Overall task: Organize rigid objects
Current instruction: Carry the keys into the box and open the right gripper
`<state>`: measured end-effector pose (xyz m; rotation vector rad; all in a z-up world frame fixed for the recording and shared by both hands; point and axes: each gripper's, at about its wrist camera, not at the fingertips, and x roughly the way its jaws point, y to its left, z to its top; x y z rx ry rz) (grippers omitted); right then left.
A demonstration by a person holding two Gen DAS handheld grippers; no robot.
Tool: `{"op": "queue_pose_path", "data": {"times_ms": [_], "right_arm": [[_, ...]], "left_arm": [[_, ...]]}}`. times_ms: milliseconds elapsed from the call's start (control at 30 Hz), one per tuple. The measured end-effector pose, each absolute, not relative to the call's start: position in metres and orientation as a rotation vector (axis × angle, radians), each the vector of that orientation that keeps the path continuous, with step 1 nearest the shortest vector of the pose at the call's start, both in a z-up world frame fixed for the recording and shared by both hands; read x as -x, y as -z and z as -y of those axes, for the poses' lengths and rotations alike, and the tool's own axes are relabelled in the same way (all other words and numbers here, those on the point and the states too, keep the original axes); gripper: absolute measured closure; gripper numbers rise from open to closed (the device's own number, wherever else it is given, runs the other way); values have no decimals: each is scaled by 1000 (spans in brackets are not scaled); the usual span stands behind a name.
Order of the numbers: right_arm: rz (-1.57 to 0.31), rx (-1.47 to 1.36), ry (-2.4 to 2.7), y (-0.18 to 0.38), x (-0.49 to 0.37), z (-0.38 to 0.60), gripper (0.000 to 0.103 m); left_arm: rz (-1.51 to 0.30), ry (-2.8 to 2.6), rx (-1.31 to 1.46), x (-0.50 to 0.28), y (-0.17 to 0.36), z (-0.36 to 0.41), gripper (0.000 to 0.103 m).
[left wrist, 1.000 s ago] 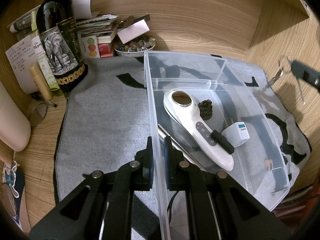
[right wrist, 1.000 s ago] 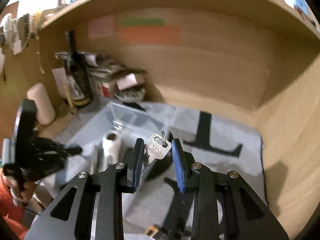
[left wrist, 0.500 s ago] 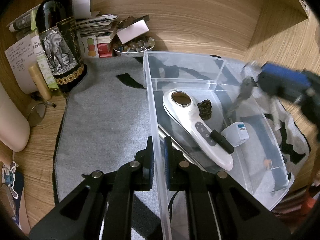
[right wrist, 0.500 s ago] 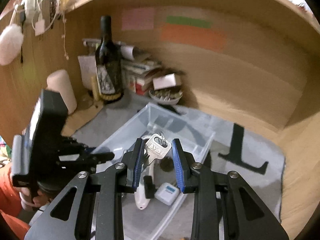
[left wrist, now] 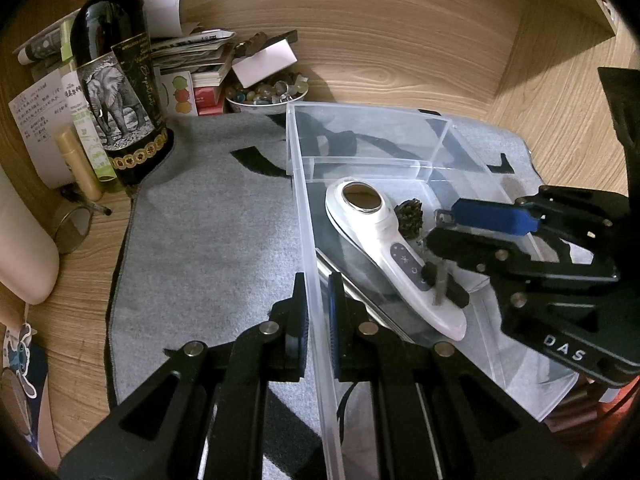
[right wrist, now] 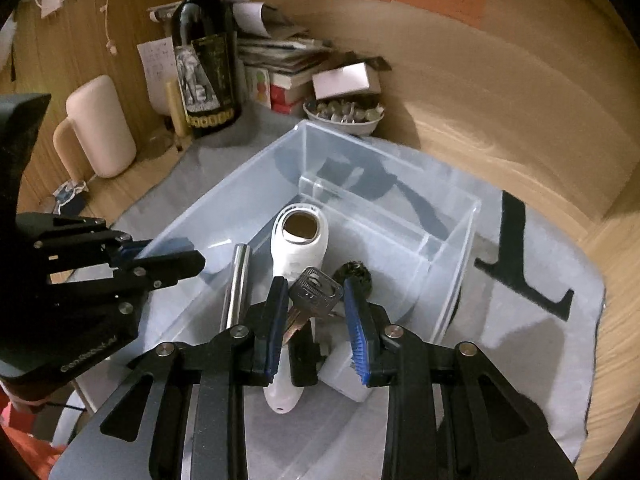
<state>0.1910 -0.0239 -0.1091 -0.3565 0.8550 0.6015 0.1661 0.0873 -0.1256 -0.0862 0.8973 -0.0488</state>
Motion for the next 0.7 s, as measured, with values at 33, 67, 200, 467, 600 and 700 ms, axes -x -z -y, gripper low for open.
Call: {"op": "queue_pose_path", "data": {"times_ms": [33, 67, 200, 467, 600, 700], "right_arm": [[-863, 359, -605, 110, -191, 23, 76], [-867, 362, -607, 111, -191, 23, 77], [-871, 363, -610, 110, -190, 24, 76], [-812, 332, -582, 92, -182, 39, 55], [-746, 299, -538, 72, -175, 59, 42], [-701, 274, -487, 57, -169, 79, 41]], "left_arm": [[-897, 49, 86, -166, 126, -88, 95], [-897, 49, 85, -166, 126, -87, 95], [-897, 49, 82, -167, 126, -85, 95], [-896, 51, 80, -166, 125, -85, 95], [-896, 50, 80, -166, 125, -85, 95], [-896, 51, 81, -166, 125, -85, 95]]}}
